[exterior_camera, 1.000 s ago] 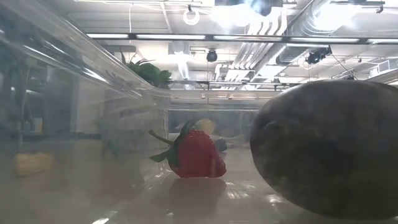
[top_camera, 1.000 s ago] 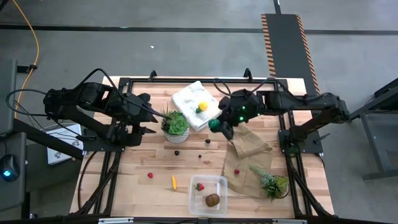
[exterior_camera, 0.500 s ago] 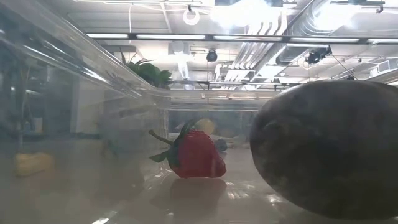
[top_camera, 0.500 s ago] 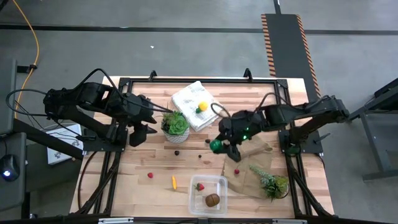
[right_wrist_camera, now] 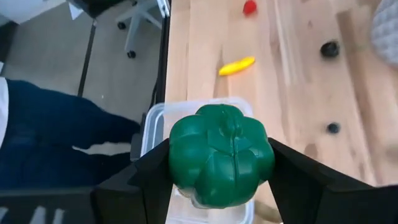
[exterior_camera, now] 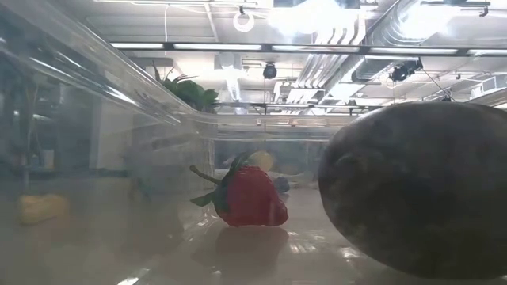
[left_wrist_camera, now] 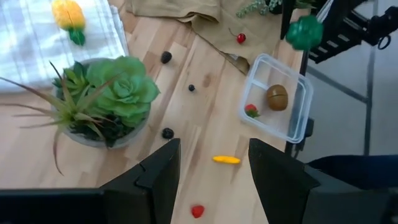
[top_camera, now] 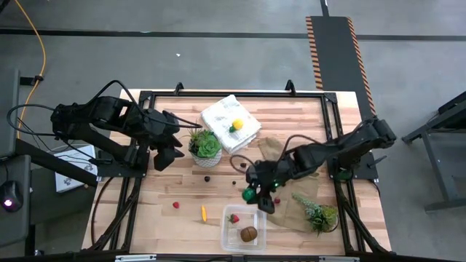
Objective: Pick and placing Produce into tupperware
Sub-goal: Put the green bell pepper into the transparent bin
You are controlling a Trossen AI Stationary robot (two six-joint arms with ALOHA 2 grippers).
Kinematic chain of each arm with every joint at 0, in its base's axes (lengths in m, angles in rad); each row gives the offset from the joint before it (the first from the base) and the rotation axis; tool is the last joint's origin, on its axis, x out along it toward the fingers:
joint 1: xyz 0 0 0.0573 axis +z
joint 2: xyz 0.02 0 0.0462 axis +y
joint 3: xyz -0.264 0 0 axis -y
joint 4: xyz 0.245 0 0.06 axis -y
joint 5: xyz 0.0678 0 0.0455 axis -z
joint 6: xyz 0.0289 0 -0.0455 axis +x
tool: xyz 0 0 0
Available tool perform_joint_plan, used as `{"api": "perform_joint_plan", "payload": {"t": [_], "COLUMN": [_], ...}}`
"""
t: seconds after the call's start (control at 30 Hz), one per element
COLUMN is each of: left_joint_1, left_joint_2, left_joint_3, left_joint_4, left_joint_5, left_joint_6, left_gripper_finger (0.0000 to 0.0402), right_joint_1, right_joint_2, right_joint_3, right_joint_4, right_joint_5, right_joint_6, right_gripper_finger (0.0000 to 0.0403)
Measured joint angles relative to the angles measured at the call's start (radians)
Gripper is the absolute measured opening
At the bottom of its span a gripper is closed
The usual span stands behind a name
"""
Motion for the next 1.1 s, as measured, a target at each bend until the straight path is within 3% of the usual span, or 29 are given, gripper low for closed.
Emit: {"api": "perform_joint_plan", "payload": {"t": [0.37,0.5,0.7,0.9,1.1], "left_joint_1": [0.0,0.0,0.0,0.0,0.0], "left_joint_2": [0.0,0.0,0.0,0.0,0.0], "left_joint_3": [0.0,0.0,0.0,0.0,0.0], "left_joint_4": [0.0,0.0,0.0,0.0,0.0], "left_joint_5": [0.0,0.0,0.0,0.0,0.0], "left_joint_6": [-0.006,-0.006,-0.006,-0.006,-0.006], "left_gripper_finger": [0.0179,0.0179,0.0179,0.0179,0.0179], "right_joint_1": [0.088,0.109,0.109,0.123,0.144], "right_joint_2": [0.103,0.183,0.331,0.432,0.487], "right_joint_3": [0.067,0.206,0.415,0.54,0.569], "right_joint_4": [0.047,-0.11,-0.409,-0.49,-0.516], "right_joint_5": [0.026,0.094,0.1,0.1,0.1], "right_joint_6": [0.1,0.059,0.04,0.049,0.112], "right_gripper_finger": [0.0206,0.0206,0.0206,0.0206,0.0206]}}
